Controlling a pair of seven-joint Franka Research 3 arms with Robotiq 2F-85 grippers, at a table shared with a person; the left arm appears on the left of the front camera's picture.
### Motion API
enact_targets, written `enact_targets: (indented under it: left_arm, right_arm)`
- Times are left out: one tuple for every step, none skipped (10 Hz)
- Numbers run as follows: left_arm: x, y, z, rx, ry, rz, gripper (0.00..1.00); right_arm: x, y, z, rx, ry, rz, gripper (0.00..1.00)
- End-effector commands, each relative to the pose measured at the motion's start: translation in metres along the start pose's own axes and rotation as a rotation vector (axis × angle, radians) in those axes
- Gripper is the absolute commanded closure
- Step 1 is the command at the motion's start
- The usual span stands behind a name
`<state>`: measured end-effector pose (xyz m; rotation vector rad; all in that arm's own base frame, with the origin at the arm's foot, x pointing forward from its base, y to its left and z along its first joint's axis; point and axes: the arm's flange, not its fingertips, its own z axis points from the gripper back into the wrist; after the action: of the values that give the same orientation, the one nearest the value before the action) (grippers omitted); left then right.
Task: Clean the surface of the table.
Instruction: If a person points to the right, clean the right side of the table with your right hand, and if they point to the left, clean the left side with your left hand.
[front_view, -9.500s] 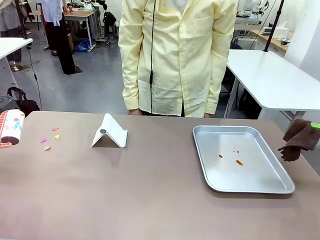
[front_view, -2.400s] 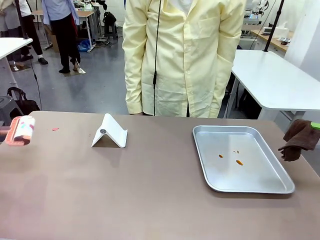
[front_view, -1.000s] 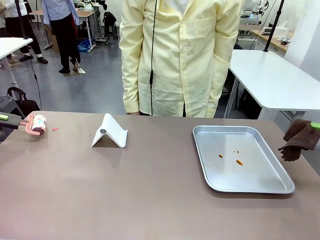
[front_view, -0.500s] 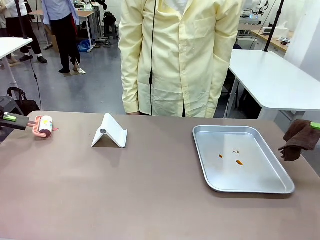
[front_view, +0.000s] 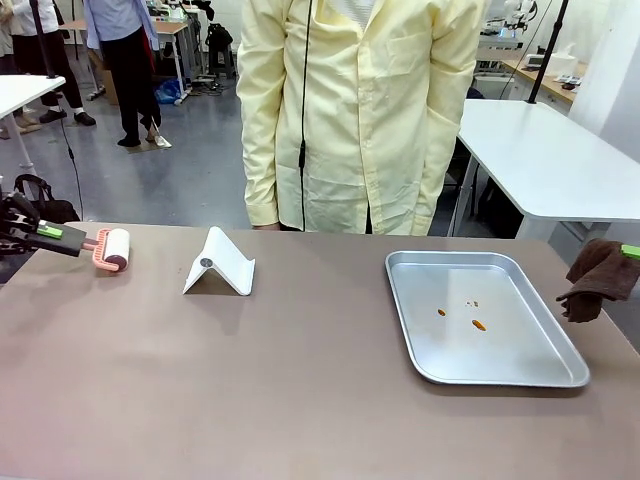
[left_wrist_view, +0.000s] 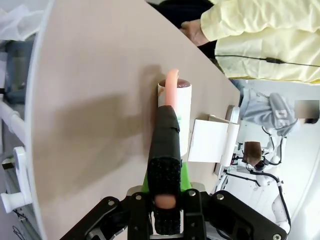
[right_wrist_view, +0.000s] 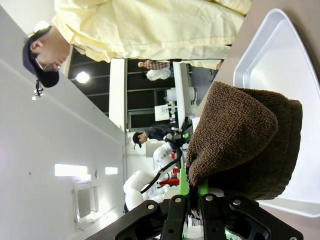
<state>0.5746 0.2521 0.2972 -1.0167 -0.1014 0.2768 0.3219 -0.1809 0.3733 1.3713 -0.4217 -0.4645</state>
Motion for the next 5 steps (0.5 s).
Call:
enact_targets:
  left_arm:
    - [0.004, 0.001, -0.025, 0.125, 0.041, 0.028, 0.78]
    - [0.005, -0.005, -0.031, 0.132, 0.054, 0.02, 0.78]
    - [0.004, -0.013, -0.035, 0.117, 0.044, 0.001, 0.78]
    - [-0.003, -0.023, -0.035, 0.061, 0.031, -0.039, 0.78]
    - [-0.014, -0.032, -0.031, 0.007, 0.006, -0.086, 0.78]
  right_arm:
    - [0.0, 0.007, 0.0, -0.011, -0.004, -0.014, 1.0]
    - [0.0, 0.007, 0.0, -0.011, -0.004, -0.014, 1.0]
    - [0.0, 0.007, 0.0, -0.011, -0.004, -0.014, 1.0]
    - [0.0, 0.007, 0.0, -0.011, -0.004, -0.014, 1.0]
    - [0.0, 0.007, 0.0, -0.011, -0.004, -0.014, 1.0]
